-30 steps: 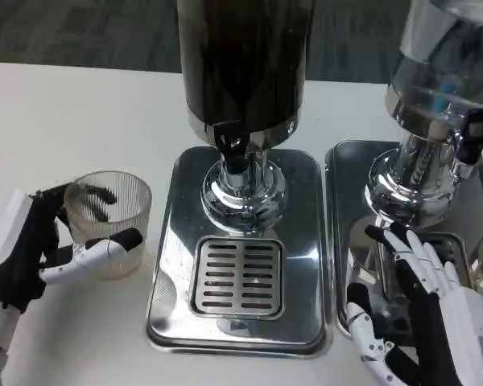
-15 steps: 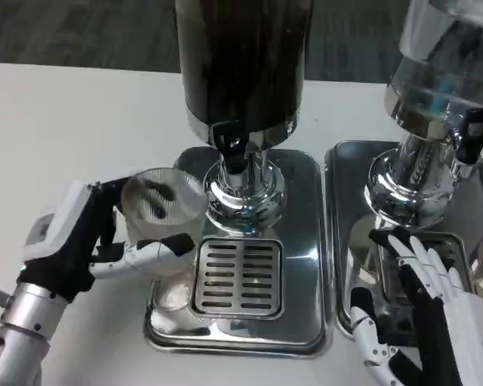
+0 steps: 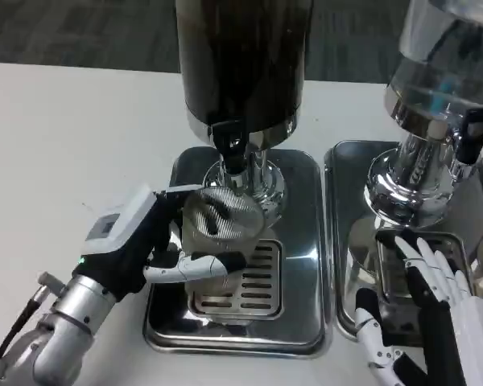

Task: Grasp the cup under the faucet to collect the drink, then remove the cup.

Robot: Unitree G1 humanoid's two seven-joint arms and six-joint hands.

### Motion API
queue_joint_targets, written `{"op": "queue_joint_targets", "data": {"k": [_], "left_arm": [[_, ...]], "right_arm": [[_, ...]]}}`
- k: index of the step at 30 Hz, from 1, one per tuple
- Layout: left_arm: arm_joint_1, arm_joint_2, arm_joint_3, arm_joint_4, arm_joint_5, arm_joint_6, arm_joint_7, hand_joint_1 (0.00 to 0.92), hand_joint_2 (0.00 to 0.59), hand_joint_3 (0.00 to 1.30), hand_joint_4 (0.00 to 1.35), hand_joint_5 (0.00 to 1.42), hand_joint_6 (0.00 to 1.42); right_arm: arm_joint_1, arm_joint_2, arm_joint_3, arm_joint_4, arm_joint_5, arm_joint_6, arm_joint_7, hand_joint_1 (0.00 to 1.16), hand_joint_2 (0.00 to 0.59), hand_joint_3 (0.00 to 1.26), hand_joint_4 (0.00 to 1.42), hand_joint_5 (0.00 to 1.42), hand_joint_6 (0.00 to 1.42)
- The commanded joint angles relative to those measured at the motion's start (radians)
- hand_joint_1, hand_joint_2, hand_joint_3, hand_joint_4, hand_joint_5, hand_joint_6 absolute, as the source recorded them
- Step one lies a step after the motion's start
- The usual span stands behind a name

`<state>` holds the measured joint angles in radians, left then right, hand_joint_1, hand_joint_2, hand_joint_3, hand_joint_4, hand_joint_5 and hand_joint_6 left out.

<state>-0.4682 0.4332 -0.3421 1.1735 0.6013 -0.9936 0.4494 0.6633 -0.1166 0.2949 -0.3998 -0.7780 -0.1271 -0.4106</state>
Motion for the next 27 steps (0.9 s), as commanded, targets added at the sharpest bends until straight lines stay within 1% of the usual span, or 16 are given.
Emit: {"op": "queue_joint_targets", "data": {"k": [1,3,4,5,9,12,13,14,15,16,18,23,26,27], "left_arm": [[-0.011,0.008,-0.026,-0.002,0.019,0.011,-0.025,0.215,0.134,0.49,0.49,0.67,0.96],[-0.008,0.016,-0.03,-0.007,0.018,0.008,-0.03,0.205,0.124,0.46,0.46,0.64,0.93],[-0.008,0.018,-0.031,-0.009,0.016,0.008,-0.032,0.198,0.119,0.45,0.44,0.61,0.88],[-0.007,0.02,-0.032,-0.011,0.016,0.007,-0.031,0.183,0.107,0.43,0.41,0.55,0.8],[0.002,0.035,-0.031,-0.025,0.007,0.0,-0.032,0.14,0.071,0.4,0.33,0.47,0.67],[0.005,0.048,-0.027,-0.035,0.0,-0.006,-0.042,0.119,0.062,0.38,0.3,0.43,0.61],[0.006,0.053,-0.026,-0.038,0.0,-0.007,-0.044,0.117,0.055,0.37,0.28,0.4,0.56],[0.008,0.061,-0.025,-0.043,0.0,-0.006,-0.046,0.108,0.052,0.36,0.26,0.38,0.53],[0.009,0.069,-0.025,-0.048,0.004,-0.003,-0.044,0.079,0.031,0.31,0.19,0.31,0.46],[0.01,0.073,-0.026,-0.052,0.007,0.0,-0.045,0.067,0.028,0.28,0.16,0.28,0.43],[0.012,0.078,-0.028,-0.056,0.007,0.005,-0.046,0.073,0.022,0.27,0.14,0.26,0.4],[0.014,0.083,-0.03,-0.064,0.004,0.011,-0.061,0.074,0.016,0.25,0.11,0.23,0.38],[0.027,0.091,-0.024,-0.086,0.003,0.004,-0.057,0.06,0.012,0.21,0.05,0.16,0.29],[0.032,0.094,-0.022,-0.094,0.002,0.001,-0.053,0.058,0.011,0.16,0.02,0.13,0.27]], "right_arm": [[0.0,0.006,-0.003,-0.005,0.009,-0.011,-0.009,0.33,0.439,0.18,0.08,0.05,0.0],[-0.006,0.007,-0.001,-0.002,0.007,-0.01,-0.007,0.33,0.439,0.18,0.08,0.06,0.0],[-0.009,0.007,-0.001,0.0,0.008,-0.011,-0.008,0.33,0.439,0.18,0.08,0.06,0.0],[-0.012,0.007,0.0,0.001,0.01,-0.012,-0.007,0.33,0.439,0.18,0.08,0.06,0.0],[-0.02,0.009,0.002,0.005,0.008,-0.012,-0.01,0.33,0.439,0.18,0.08,0.06,0.0],[-0.026,0.01,0.003,0.01,0.011,-0.011,-0.007,0.33,0.439,0.18,0.08,0.06,0.0],[-0.027,0.011,0.003,0.013,0.015,-0.012,-0.007,0.33,0.439,0.18,0.08,0.06,0.0],[-0.029,0.011,0.002,0.014,0.015,-0.012,-0.008,0.33,0.439,0.18,0.08,0.06,0.0],[-0.031,0.011,0.002,0.016,0.018,-0.012,-0.007,0.33,0.439,0.18,0.08,0.06,0.0],[-0.033,0.01,0.002,0.018,0.019,-0.013,-0.007,0.33,0.439,0.18,0.08,0.06,0.01],[-0.036,0.009,0.003,0.02,0.02,-0.014,-0.006,0.33,0.439,0.18,0.08,0.06,0.01],[-0.042,0.005,0.004,0.02,0.014,-0.013,-0.007,0.33,0.439,0.18,0.08,0.06,0.01],[-0.042,0.004,0.007,0.022,0.016,-0.015,-0.007,0.33,0.439,0.18,0.08,0.06,0.01],[-0.042,0.004,0.007,0.023,0.018,-0.016,-0.008,0.33,0.439,0.18,0.08,0.06,0.02]]}}
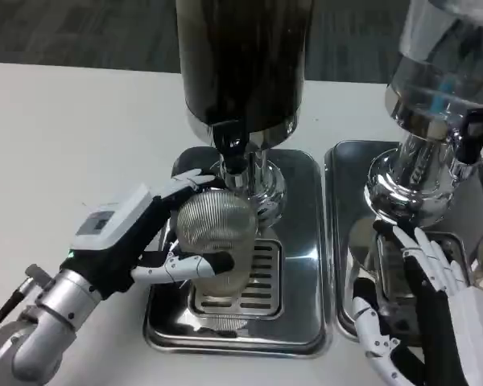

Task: Grasp the cup under the faucet to collect the drink, then remove the cup.

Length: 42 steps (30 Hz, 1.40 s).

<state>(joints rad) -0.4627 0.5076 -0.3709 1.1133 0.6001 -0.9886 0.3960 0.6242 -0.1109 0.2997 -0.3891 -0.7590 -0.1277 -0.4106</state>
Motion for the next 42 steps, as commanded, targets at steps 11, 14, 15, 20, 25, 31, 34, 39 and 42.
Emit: {"op": "queue_joint_targets", "data": {"k": [11,14,15,20,25,31,34,39,42], "left_arm": [[0.17,0.132,0.159,-0.183,-0.18,-0.109,-0.103,0.028,0.0,0.0,0.0,0.0,0.22],[0.217,0.152,0.218,-0.251,-0.299,-0.134,-0.184,0.007,0.006,0.0,0.0,0.0,0.22],[0.228,0.161,0.232,-0.272,-0.391,-0.15,-0.246,0.001,0.026,0.04,0.0,0.04,0.26],[0.251,0.187,0.291,-0.473,-0.999,0.01,-0.752,0.0,0.096,0.2,0.13,0.16,0.34],[0.221,0.192,0.394,-0.63,-1.345,0.365,-1.172,0.0,0.101,0.25,0.18,0.2,0.34],[0.159,0.204,0.477,-0.704,-1.479,0.765,-1.438,0.0,0.081,0.25,0.15,0.18,0.32],[0.105,0.205,0.508,-0.692,-1.495,0.973,-1.547,0.0,0.081,0.23,0.12,0.16,0.31],[0.032,0.189,0.531,-0.646,-1.464,1.153,-1.647,0.0,0.082,0.16,0.04,0.1,0.25],[0.005,0.177,0.545,-0.627,-1.434,1.185,-1.672,0.0,0.083,0.15,0.03,0.09,0.24]], "right_arm": [[-0.035,-0.007,0.004,0.029,0.008,-0.025,-0.003,0.33,0.439,0.18,0.08,0.06,0.02],[-0.035,-0.009,0.002,0.031,0.015,-0.025,0.001,0.33,0.439,0.18,0.08,0.06,0.02],[-0.035,-0.01,0.001,0.032,0.017,-0.025,0.001,0.33,0.439,0.18,0.08,0.06,0.02],[-0.049,-0.011,0.003,0.043,0.027,-0.027,0.004,0.33,0.439,0.18,0.08,0.06,0.02],[-0.065,-0.007,0.006,0.06,0.042,-0.03,0.004,0.33,0.439,0.19,0.08,0.07,0.01],[-0.07,-0.001,0.009,0.073,0.045,-0.029,-0.009,0.33,0.439,0.19,0.08,0.07,0.0],[-0.075,0.008,0.012,0.079,0.045,-0.025,-0.013,0.33,0.439,0.19,0.08,0.07,0.0],[-0.074,0.021,0.01,0.086,0.05,-0.026,-0.021,0.33,0.439,0.19,0.09,0.07,0.0],[-0.073,0.026,0.007,0.092,0.058,-0.031,-0.024,0.33,0.439,0.19,0.1,0.07,0.0]]}}
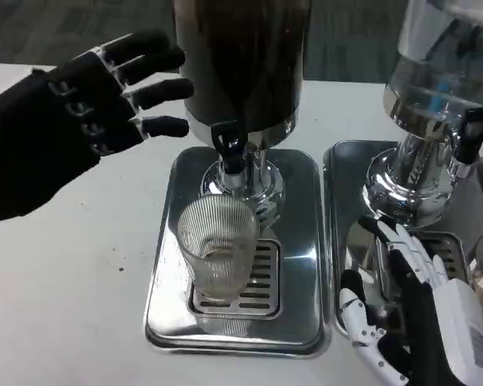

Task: Grasp the cup under the faucet to collect the drink, then remove the cup.

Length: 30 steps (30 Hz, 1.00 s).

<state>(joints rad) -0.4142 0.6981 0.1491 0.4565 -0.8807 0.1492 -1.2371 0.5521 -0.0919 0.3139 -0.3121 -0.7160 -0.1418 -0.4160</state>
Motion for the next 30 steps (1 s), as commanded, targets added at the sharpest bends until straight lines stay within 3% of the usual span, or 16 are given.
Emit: {"op": "queue_joint_targets", "data": {"k": [1,9,21,30], "left_arm": [[-0.053,-0.019,0.028,0.036,0.058,0.057,-0.045,0.0,0.083,0.15,0.03,0.09,0.24],[-0.103,-0.075,0.045,0.045,0.14,0.068,-0.052,0.0,0.091,0.14,0.01,0.06,0.16],[-0.155,-0.172,0.012,0.043,0.249,0.039,-0.06,0.0,0.092,0.18,0.03,0.06,0.14],[-0.177,-0.224,-0.011,0.058,0.348,-0.097,-0.054,0.0,0.092,0.2,0.06,0.07,0.13]], "right_arm": [[0.0,0.008,-0.007,0.016,0.014,-0.019,-0.022,0.33,0.439,0.19,0.1,0.07,0.0],[0.006,0.014,-0.01,0.028,0.034,-0.028,-0.032,0.33,0.439,0.2,0.11,0.07,0.0],[0.015,0.024,-0.011,0.031,0.038,-0.033,-0.044,0.33,0.439,0.21,0.12,0.09,0.0],[0.01,0.035,-0.009,0.044,0.049,-0.037,-0.047,0.33,0.439,0.21,0.13,0.09,0.0]]}}
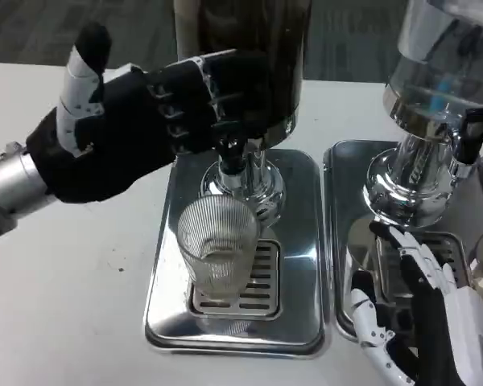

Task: Grasp the cup under the faucet to collect the drink, then remove the cup.

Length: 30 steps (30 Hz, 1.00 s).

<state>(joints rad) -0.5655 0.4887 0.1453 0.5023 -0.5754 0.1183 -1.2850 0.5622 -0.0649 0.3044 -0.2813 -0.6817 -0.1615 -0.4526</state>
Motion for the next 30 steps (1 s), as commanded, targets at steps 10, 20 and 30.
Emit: {"op": "queue_joint_targets", "data": {"k": [10,20,30], "left_arm": [[-0.02,-0.046,-0.038,0.039,0.141,-0.261,-0.009,0.0,0.091,0.22,0.07,0.08,0.13],[0.018,-0.055,-0.069,0.024,0.173,-0.382,-0.024,0.0,0.09,0.22,0.08,0.08,0.13],[0.049,-0.063,-0.086,-0.005,0.176,-0.479,-0.038,0.0,0.092,0.23,0.09,0.1,0.2]], "right_arm": [[0.007,0.015,-0.006,0.011,0.016,-0.023,-0.014,0.33,0.433,0.21,0.13,0.09,0.0],[0.013,0.012,-0.009,0.007,0.02,-0.026,-0.009,0.32,0.431,0.22,0.14,0.09,0.0],[0.008,0.009,-0.011,0.008,0.023,-0.022,-0.002,0.32,0.43,0.22,0.14,0.09,0.0]]}}
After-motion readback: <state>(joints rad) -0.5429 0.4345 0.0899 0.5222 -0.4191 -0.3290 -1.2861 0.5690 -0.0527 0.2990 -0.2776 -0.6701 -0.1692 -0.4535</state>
